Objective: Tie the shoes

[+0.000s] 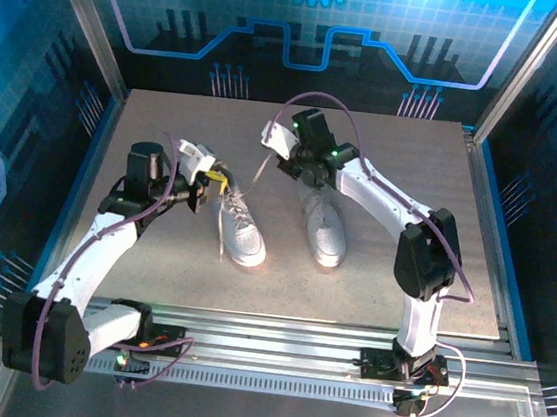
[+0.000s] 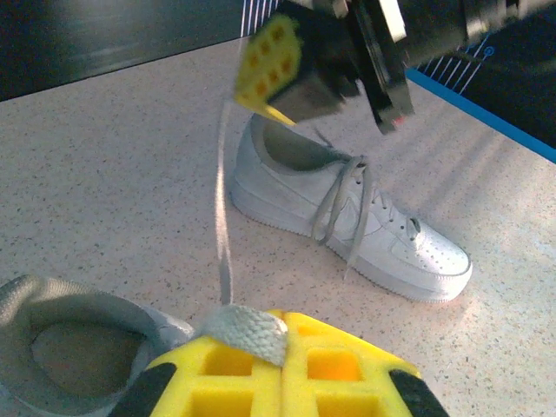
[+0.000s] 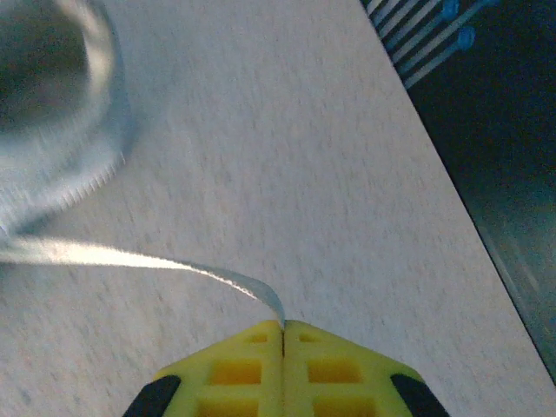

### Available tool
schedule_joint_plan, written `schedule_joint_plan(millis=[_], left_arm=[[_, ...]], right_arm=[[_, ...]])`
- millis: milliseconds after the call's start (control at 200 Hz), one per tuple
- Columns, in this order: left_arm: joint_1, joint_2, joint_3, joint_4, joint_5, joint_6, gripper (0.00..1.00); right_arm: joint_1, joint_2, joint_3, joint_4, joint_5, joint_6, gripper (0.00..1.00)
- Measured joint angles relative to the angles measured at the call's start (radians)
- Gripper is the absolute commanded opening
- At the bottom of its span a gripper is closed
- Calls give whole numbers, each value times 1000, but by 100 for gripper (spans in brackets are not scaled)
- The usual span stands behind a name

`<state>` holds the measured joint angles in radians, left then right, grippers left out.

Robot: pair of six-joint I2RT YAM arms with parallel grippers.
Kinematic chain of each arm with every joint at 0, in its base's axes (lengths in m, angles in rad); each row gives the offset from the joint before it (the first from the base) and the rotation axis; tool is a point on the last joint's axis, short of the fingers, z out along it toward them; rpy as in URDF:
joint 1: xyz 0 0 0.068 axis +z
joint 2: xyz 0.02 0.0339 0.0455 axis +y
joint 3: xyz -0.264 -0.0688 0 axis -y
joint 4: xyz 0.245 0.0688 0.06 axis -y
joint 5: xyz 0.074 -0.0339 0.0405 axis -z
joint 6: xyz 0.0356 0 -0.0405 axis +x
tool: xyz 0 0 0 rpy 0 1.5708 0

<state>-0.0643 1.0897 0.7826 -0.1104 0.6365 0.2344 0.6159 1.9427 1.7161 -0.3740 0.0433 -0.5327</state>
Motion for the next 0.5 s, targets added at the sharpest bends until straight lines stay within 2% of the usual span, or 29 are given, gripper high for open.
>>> schedule_joint_plan(millis=[210, 330, 370, 460, 500], left_arm=[[2, -74, -65, 29, 50, -31, 0], [2, -108, -98, 33, 68, -46, 0], [2, -116, -101, 32, 69, -49, 0], [2, -126, -101, 33, 69, -49, 0], [2, -126, -101, 33, 69, -49, 0]], right_arm=[[15, 167, 299, 11, -366, 169, 2], [55, 240, 342, 67, -565, 275, 6], [72, 257, 336, 86, -618, 312, 13], [104, 269, 286, 128, -700, 377, 40], [111, 268, 261, 138, -725, 407, 48]])
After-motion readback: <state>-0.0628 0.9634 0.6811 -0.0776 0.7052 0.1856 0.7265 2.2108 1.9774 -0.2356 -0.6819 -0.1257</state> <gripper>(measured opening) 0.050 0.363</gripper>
